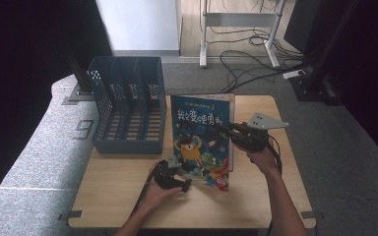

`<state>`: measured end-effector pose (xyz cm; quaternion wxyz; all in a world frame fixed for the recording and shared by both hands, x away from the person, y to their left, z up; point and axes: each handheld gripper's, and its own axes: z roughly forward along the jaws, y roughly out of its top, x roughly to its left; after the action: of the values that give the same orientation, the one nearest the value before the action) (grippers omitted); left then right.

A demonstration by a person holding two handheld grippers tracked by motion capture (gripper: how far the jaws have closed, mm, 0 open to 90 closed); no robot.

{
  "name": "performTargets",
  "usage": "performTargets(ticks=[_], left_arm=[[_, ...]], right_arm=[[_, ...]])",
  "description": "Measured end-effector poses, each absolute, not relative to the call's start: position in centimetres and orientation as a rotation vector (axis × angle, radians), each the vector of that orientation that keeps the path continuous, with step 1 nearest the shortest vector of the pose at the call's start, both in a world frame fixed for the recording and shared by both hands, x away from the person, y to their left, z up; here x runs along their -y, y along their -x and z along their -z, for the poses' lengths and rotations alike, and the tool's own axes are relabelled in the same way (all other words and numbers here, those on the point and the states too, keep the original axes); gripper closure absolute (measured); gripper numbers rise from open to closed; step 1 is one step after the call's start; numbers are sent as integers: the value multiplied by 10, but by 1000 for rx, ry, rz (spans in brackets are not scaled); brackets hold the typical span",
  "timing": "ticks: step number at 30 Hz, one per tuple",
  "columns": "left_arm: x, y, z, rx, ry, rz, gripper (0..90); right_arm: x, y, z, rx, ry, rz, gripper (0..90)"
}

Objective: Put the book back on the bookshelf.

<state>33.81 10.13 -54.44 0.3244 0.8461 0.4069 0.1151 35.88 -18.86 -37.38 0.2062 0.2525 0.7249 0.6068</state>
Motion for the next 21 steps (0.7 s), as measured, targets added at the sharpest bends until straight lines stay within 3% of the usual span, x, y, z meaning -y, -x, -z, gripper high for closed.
performTargets(ticks=[21], left_arm=[[-119, -333, 542, -1102, -2152, -255, 92]], right_arm=[[196, -346, 380, -2002, -661, -1728, 786]])
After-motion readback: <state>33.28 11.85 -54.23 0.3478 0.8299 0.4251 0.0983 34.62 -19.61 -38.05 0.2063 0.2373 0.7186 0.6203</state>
